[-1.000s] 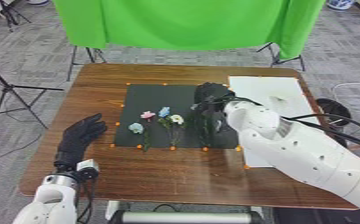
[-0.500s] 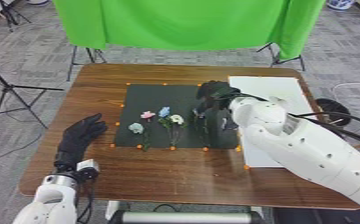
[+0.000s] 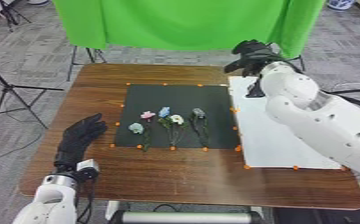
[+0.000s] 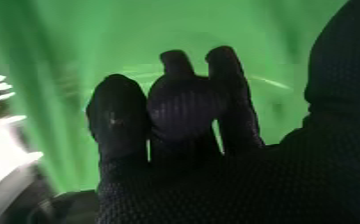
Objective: Arrange flowers
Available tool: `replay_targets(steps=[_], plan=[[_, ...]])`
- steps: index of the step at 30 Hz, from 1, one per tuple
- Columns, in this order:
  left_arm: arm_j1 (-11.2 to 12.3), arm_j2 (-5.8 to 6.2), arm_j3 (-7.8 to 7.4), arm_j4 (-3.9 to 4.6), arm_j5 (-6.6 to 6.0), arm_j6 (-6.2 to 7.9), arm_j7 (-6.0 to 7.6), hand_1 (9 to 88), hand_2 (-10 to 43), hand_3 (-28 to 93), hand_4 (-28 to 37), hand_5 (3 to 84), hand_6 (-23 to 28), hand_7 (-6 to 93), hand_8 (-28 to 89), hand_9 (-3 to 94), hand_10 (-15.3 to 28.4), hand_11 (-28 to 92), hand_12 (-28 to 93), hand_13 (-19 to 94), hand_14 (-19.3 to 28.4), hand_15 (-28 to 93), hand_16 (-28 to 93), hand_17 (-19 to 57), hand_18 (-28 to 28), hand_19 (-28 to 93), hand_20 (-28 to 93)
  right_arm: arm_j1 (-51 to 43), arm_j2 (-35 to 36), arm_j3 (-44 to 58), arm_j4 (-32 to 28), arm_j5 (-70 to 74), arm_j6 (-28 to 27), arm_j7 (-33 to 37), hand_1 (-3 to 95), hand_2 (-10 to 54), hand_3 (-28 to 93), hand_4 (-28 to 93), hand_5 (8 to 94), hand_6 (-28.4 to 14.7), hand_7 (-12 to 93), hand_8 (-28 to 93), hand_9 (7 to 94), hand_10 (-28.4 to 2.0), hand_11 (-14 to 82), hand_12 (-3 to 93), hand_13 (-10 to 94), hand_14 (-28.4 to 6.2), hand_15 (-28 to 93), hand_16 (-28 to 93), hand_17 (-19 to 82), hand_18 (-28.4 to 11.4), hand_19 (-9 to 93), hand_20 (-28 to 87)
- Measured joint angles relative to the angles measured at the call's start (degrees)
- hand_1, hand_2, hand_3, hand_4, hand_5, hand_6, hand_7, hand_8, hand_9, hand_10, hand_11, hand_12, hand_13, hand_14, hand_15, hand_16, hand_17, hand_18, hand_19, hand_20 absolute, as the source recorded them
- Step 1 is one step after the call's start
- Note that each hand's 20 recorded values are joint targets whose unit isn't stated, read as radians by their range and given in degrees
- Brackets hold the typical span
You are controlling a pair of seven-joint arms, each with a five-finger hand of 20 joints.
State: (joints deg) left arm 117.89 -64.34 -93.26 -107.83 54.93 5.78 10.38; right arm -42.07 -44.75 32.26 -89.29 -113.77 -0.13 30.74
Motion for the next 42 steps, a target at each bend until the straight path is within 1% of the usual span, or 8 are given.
replay_targets(steps=[6, 13, 18, 23, 29, 34, 37, 42], plan=[[0.11, 0.0, -0.1, -0.14, 0.01, -0.12, -0.23, 22.7, -5.4, 69, -28.3, 49.7, 1.1, 16.9, -7, 48.2, 13.0, 19, 15, 40, 16.5, 21, 1, 9.7, 12.7, 9, 21, -0.22, 0.95, 1.36, 5.87, -0.68, -12.0, 4.37, 22.3, -9.5, 64, -19, 34.2, -1.2, 6, -5, 37.1, -20.1, 2.7, 13.4, 77, -5.6, 73, 28, 54, -19.4, 93, 52], [0.12, 0.0, -0.29, -0.22, 0.05, -0.44, -0.55, 22.7, -5.3, 69, -28.3, 49.7, 1.0, 16.9, -6, 48.2, 13.1, 19, 14, 40, 16.5, 21, 1, 9.6, 12.7, 9, 21, -3.37, 1.56, 3.24, 9.43, -0.28, -16.38, 8.21, 19.3, -9.5, 63, -21, 30.4, 1.1, 5, -5, 35.4, -21.7, 2.1, 10.6, 77, -6.4, 72, 27, 53, -20.5, 93, 50], [0.15, 0.01, -0.42, -0.26, 0.06, -0.56, -0.73, 22.7, -5.3, 69, -28.3, 49.7, 1.0, 16.8, -6, 48.2, 13.0, 19, 15, 40, 16.5, 21, 1, 9.6, 12.7, 9, 21, -4.88, 1.71, 4.7, 11.09, 0.74, -20.38, 9.98, 19.7, -9.5, 62, -21, 31.4, 1.4, 6, -5, 40.2, -21.1, 4.0, 10.8, 78, -6.0, 72, 27, 55, -20.5, 93, 50], [0.19, 0.01, -0.44, -0.3, 0.06, -0.56, -0.72, 22.7, -5.2, 69, -28.3, 49.7, 1.0, 16.9, -6, 48.2, 13.2, 19, 14, 40, 16.6, 21, 1, 9.5, 12.7, 9, 21, -5.84, 2.31, 4.65, 11.5, 2.33, -17.7, 10.53, 27.2, -9.5, 65, -19, 38.4, 2.5, 11, -8, 54.7, -17.5, 7.5, 13.4, 83, -4.3, 73, 26, 59, -19.2, 93, 54], [0.18, -0.04, -0.41, -0.29, 0.06, -0.55, -0.7, 22.8, -4.7, 68, -28.3, 49.8, 1.0, 16.9, -7, 48.2, 13.1, 19, 14, 40, 16.6, 21, 1, 9.4, 12.7, 9, 21, -5.98, 3.13, 1.68, 11.26, 2.77, -7.56, 10.71, 41.8, -9.5, 70, -21, 53.4, 1.7, 20, -10, 71.1, -12.5, 16.3, 17.7, 88, -1.6, 74, 27, 64, -17.5, 93, 58], [0.15, -0.05, -0.4, -0.28, 0.07, -0.54, -0.71, 22.8, -4.6, 68, -28.3, 49.8, 1.0, 16.9, -7, 48.2, 13.1, 19, 14, 40, 16.6, 21, 1, 9.3, 12.7, 9, 21, -5.95, 3.55, -1.93, 10.74, 1.33, -1.88, 10.53, 57.2, -9.5, 63, -21, 70.9, 1.3, 30, 7, 89.1, -8.0, 8.8, 35.9, 90, -0.5, 75, 27, 67, -16.4, 93, 60], [0.14, -0.05, -0.4, -0.28, 0.08, -0.54, -0.73, 22.7, -4.6, 68, -28.3, 49.8, 1.0, 16.9, -6, 48.2, 13.1, 19, 14, 40, 16.6, 21, 1, 9.3, 12.8, 9, 21, -6.02, 3.62, -3.05, 10.36, 0.58, 0.39, 10.15, 59.2, -9.5, 63, -21, 74.9, 0.8, 30, 7, 92.0, -7.9, 8.9, 38.3, 91, -0.2, 74, 28, 68, -16.2, 93, 60], [0.14, -0.05, -0.4, -0.28, 0.09, -0.54, -0.73, 22.7, -4.5, 68, -28.3, 49.8, 1.0, 16.9, -6, 48.1, 13.1, 19, 15, 40, 16.6, 21, 1, 9.3, 12.8, 9, 21, -8.2, 4.27, -0.43, 7.5, 0.62, 1.83, 9.53, 59.2, -9.5, 64, -21, 75.7, 0.6, 31, 6, 92.6, -7.9, 9.3, 38.5, 91, 0.0, 74, 28, 68, -16.0, 93, 60]])
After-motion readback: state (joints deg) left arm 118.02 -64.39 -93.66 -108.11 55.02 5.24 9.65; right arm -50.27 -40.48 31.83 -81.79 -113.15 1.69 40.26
